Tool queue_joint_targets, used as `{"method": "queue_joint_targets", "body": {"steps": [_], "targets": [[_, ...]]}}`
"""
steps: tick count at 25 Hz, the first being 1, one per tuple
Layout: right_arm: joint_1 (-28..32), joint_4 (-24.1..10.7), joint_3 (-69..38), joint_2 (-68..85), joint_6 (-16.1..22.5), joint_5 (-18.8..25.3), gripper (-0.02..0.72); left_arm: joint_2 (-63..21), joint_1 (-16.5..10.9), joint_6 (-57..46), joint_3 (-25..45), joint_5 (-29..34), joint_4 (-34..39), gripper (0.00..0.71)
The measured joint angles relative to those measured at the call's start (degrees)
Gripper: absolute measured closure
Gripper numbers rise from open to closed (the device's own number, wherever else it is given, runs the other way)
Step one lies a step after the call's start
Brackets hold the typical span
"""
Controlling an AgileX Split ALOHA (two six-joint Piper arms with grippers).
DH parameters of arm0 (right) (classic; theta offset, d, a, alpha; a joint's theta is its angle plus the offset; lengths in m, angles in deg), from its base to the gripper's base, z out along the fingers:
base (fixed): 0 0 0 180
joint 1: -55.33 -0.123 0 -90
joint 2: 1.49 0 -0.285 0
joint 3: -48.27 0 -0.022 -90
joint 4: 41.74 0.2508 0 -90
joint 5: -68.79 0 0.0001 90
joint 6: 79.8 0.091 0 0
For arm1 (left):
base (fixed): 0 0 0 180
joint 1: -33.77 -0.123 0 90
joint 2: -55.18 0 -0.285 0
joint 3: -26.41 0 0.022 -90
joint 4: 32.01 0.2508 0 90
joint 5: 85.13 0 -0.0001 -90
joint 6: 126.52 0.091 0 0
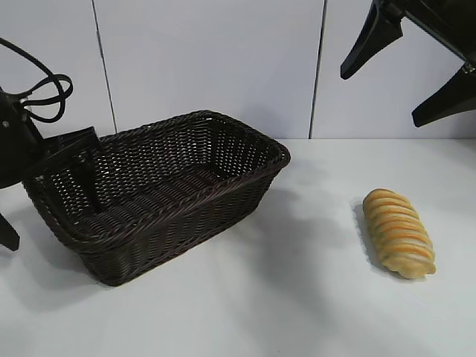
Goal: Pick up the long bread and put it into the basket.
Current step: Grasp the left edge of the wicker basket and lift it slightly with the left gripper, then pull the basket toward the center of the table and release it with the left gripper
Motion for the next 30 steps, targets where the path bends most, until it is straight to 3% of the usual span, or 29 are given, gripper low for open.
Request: {"method": "queue_joint_targets", "body": {"steps": [3,5,7,14,22,30], "targets": [[0.0,0.0,0.0,0.0,0.0,0.0,0.009,0.0,0.0,0.0,0.0,0.0,0.0,0.423],[0.0,0.0,0.0,0.0,0.0,0.0,0.009,0.0,0.0,-0.2,0.0,-0.3,-0.3,0.537],[0.0,0.0,0.0,0.0,0.0,0.0,0.009,0.0,0.0,-0.6,0.0,-1.4,-1.4,0.604],[0.0,0.0,0.0,0.0,0.0,0.0,0.009,-0.5,-0.6,4.9,-1.8,1.3,-4.6,0.612],[0.0,0.0,0.0,0.0,0.0,0.0,0.009,-1.3,-2.2,17.3,-14.4,14.8,-4.6,0.612],[0.0,0.0,0.0,0.0,0.0,0.0,0.009,1.2,-2.2,24.0,-23.6,22.9,-4.5,0.612]]}}
